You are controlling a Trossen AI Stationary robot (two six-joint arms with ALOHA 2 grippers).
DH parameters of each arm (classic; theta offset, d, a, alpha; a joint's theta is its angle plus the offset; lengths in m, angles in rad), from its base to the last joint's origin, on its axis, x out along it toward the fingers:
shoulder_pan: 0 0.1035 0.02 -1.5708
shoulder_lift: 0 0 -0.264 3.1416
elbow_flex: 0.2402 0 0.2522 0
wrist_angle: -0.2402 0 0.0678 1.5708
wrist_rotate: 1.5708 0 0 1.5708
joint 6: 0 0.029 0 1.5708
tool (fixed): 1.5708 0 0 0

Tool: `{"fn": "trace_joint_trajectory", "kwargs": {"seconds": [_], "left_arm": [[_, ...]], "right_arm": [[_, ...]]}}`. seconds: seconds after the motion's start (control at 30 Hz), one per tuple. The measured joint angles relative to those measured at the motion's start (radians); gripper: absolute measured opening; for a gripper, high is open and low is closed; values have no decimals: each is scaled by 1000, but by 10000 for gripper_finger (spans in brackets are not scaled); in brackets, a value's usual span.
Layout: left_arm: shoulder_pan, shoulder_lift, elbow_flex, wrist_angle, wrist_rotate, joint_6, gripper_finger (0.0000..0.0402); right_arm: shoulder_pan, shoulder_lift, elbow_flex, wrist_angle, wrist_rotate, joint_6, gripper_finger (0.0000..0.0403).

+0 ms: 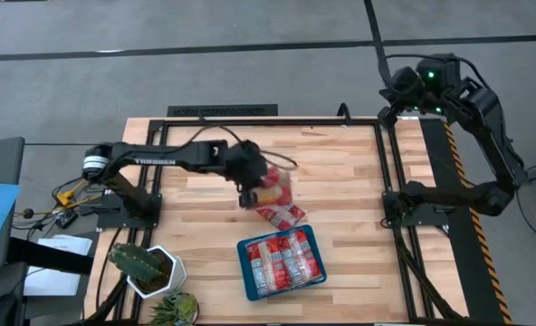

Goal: Sort popcorn bags into baskets
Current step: Put the popcorn bag into the blue bin

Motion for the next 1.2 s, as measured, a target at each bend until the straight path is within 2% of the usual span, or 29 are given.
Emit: {"fn": "trace_joint_trajectory", "kwargs": {"seconds": [0.13,0.3,0.43,0.6,0.73,0.87,1.0,1.2], "left_arm": [[-83,83,156,-5,-21,263,2],[-155,225,352,-52,-15,548,8],[-199,353,510,-142,-10,755,10],[-254,504,691,-276,-31,991,11],[-296,597,795,-334,-32,1080,11],[-328,647,841,-338,-29,1110,12],[-346,653,834,-334,-12,1124,12],[-348,652,833,-333,65,1095,12]], "right_arm": [[0,-15,0,-18,0,21,30],[0,-23,0,-45,0,21,19],[0,-21,0,-53,0,21,14],[0,-21,0,-54,0,33,27],[2,-21,0,-58,0,46,29],[2,-21,0,-70,0,62,20],[2,-21,0,-84,0,70,16],[2,-21,0,-105,0,74,35]]}}
